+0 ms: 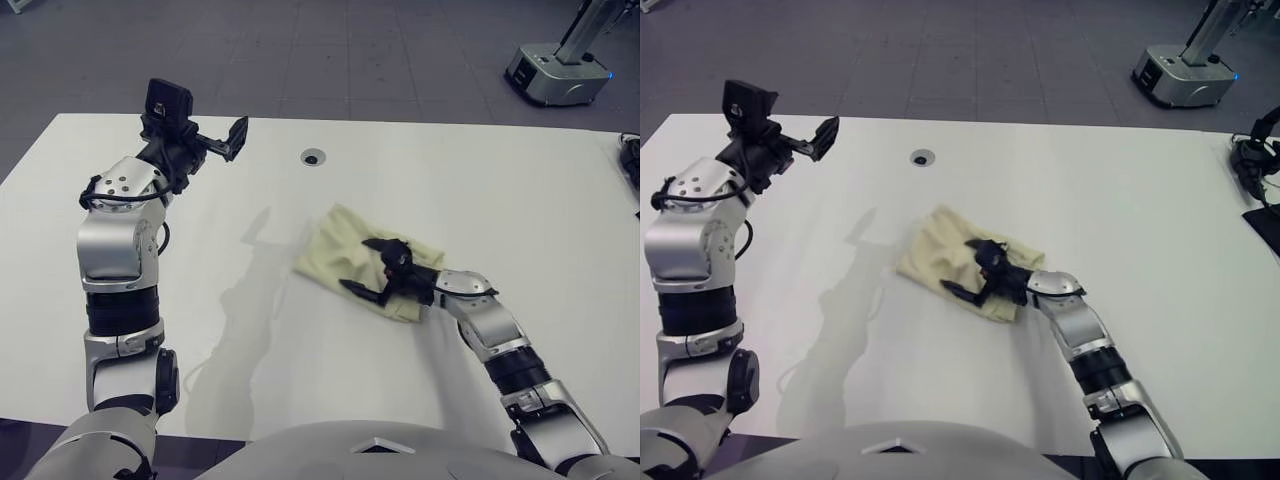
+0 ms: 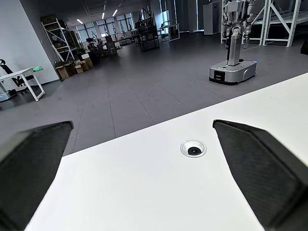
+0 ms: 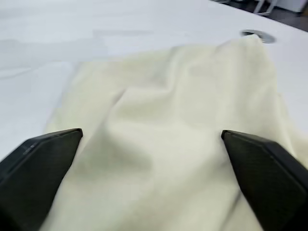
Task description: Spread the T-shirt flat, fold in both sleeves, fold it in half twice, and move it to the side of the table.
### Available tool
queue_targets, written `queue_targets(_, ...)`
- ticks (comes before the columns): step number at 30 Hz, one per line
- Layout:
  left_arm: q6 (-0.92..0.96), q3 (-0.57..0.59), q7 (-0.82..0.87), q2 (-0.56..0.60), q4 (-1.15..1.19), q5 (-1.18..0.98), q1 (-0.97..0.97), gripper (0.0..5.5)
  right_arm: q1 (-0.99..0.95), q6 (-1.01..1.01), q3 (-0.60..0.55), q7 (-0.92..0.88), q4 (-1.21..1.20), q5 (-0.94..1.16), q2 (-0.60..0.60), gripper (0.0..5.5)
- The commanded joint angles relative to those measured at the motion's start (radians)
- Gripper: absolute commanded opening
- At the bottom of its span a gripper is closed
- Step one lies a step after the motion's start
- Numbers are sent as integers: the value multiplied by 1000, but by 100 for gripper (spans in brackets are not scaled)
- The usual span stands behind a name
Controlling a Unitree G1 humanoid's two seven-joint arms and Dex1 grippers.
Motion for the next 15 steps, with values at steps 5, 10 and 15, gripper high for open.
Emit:
queue_targets(5, 115, 6, 146, -119, -264, -7, 248, 540, 258, 142, -420, -519, 417, 50, -24, 537)
queue_targets(10, 139, -12, 225, -187, -318, 5, 307, 540, 191, 132, -416, -517, 441, 26, -39, 537)
queue_targets(15, 140, 2, 278, -196, -333, 25, 310, 540, 108, 213, -451, -573, 96, 40, -106, 537)
